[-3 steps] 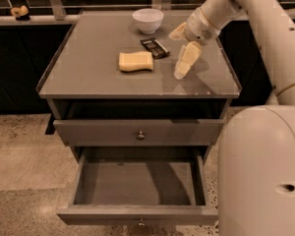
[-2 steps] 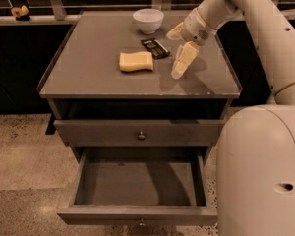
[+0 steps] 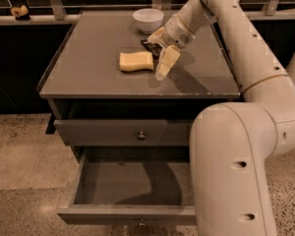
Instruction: Place sponge into middle drawer
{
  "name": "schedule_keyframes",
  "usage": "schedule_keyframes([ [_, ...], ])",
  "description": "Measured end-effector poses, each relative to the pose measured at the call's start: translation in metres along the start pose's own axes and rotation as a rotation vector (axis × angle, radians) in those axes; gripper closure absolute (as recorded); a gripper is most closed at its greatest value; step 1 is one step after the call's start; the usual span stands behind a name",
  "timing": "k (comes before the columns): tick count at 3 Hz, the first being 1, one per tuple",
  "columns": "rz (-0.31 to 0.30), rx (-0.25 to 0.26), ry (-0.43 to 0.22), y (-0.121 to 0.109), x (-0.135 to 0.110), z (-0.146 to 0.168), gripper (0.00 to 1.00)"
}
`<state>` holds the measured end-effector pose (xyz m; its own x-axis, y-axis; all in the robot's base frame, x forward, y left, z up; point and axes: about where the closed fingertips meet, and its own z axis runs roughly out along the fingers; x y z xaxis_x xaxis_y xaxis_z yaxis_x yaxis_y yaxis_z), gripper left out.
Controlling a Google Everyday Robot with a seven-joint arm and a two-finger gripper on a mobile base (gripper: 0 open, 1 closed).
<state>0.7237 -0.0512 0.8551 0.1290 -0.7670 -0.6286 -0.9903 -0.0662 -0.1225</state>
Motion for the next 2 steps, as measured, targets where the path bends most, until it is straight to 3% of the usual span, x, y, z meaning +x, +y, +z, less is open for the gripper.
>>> schedule_keyframes([
  [1,-0.072,0.002,-0.032,-0.0327,-0.0318,0.0527,0.0],
  [2,-0.072,0.002,-0.032,-0.0327,-0.0318,0.0527,0.0],
])
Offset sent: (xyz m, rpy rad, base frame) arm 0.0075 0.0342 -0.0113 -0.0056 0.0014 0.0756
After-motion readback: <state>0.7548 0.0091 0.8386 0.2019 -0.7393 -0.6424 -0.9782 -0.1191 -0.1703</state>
